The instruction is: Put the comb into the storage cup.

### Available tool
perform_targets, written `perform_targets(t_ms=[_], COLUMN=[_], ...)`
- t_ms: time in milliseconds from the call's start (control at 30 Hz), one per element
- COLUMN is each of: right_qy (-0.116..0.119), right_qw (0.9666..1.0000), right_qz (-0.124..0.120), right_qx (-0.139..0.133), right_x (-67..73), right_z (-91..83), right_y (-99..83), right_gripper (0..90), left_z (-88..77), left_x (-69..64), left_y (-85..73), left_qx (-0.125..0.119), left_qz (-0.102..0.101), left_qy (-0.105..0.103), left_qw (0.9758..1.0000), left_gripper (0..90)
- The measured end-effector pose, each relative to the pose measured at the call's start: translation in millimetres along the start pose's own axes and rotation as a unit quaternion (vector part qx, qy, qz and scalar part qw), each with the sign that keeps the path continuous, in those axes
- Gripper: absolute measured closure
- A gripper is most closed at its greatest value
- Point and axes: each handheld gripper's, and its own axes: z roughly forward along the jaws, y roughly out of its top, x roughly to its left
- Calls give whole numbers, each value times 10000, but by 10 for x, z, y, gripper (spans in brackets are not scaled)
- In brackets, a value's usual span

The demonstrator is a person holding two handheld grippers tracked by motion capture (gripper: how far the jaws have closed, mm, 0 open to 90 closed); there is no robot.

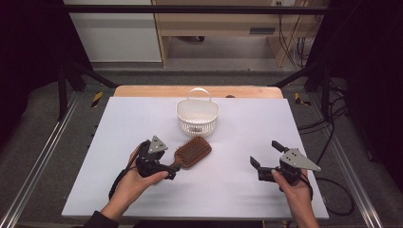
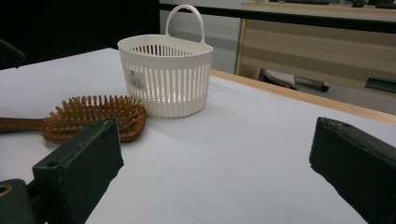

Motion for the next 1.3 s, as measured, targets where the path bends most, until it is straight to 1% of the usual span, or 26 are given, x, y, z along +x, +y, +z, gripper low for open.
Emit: perform_targets(t_ms=[100, 133, 367, 467, 533, 600, 633, 867, 967, 1100, 1300], right_qy=[3, 4, 2, 3, 9, 14, 12, 7, 6, 11, 15], right_qw=[10000, 10000, 10000, 10000, 10000, 10000, 10000, 10000, 10000, 10000, 10000], right_qz=[-11, -13, 25, 17, 18, 24, 23, 24, 23, 28, 34], right_qx=[0, 3, 15, 6, 14, 15, 11, 32, 36, 33, 31], right_x=[4, 4, -2, -1, -1, -2, -3, 0, -2, -1, -2], right_z=[1, 1, -4, -5, -5, -5, -5, -3, -1, -5, -6], right_y=[1, 0, -1, 0, -1, -1, 0, -5, -6, -4, -4], right_gripper=[25, 25, 24, 25, 25, 24, 25, 24, 25, 24, 25], left_z=[35, 46, 129, 153, 166, 177, 181, 204, 223, 242, 271], left_x=[-12, -16, -17, -21, -25, -37, -40, -51, -51, -39, -31], left_y=[-2, -2, 16, 25, 26, 22, 21, 23, 21, 17, 4], left_qx=[66, 89, 255, 301, 346, 384, 404, 489, 580, 635, 741], left_qz=[-14, 1, 1, 41, 82, 165, 178, 195, 241, 209, 182], left_qy=[-68, -47, -68, -67, -26, 97, 100, -4, 14, 46, -28], left_qw=[10000, 9999, 9997, 9995, 9994, 9991, 9990, 9986, 9980, 9978, 9971], left_gripper=[65, 66, 67, 66, 63, 52, 53, 54, 55, 57, 57])
